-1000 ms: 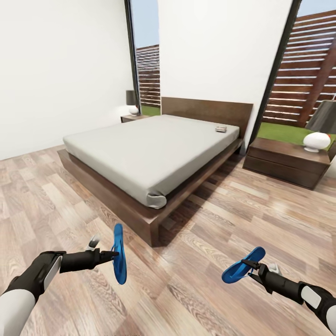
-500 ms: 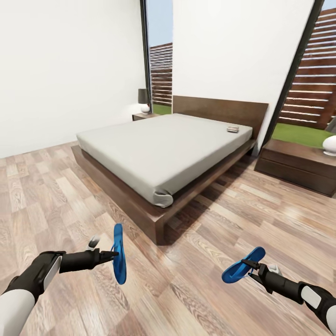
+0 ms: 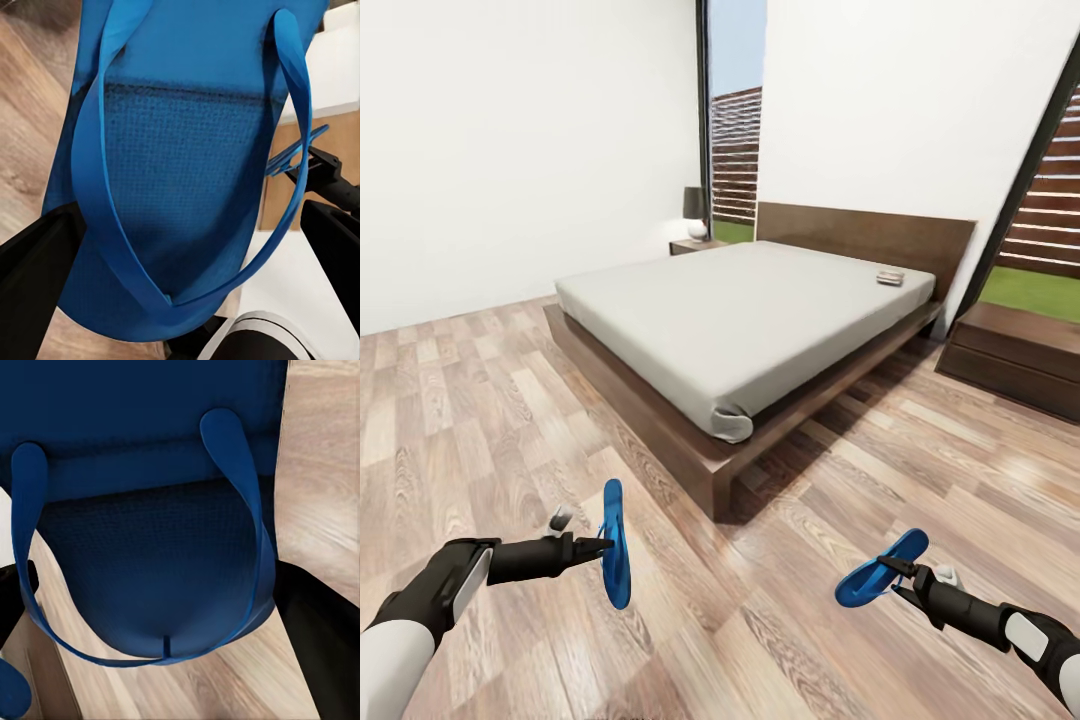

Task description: In the bedroom, move the book from the bed onto either nightstand, and place the two sandals side by side next to the bed.

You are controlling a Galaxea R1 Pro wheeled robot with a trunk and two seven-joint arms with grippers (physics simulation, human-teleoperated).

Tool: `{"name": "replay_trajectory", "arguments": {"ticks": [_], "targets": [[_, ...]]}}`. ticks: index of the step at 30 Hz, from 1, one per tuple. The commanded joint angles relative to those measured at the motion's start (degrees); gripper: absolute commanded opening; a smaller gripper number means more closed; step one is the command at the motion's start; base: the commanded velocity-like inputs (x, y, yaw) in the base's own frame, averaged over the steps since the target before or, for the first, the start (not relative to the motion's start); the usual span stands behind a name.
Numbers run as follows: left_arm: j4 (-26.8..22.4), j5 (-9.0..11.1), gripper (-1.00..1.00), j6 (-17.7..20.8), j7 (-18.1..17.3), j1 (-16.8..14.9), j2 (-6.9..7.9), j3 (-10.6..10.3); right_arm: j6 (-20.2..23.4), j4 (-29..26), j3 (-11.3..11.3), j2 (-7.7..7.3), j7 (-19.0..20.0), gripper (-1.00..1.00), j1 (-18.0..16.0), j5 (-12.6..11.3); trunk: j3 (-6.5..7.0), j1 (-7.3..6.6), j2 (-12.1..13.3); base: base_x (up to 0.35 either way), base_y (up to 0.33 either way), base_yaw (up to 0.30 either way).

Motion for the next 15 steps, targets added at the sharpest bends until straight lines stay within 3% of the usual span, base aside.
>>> {"name": "replay_trajectory", "arguments": {"ticks": [1,15], "targets": [[0.0,0.2,-1.0,0.4,-0.1,0.0,0.0,0.0,0.5,0.0,-0.2,-0.02,0.1,-1.0,0.0,-0.1,-0.08,-0.01,0.0,0.0,0.0,0.175],[0.0,0.2,-1.0,0.4,0.0,0.0,-0.11,0.0,0.5,0.0,-0.2,-0.02,0.1,-1.0,0.0,-0.1,-0.48,-0.01,0.0,0.008,0.0,0.171]]}}
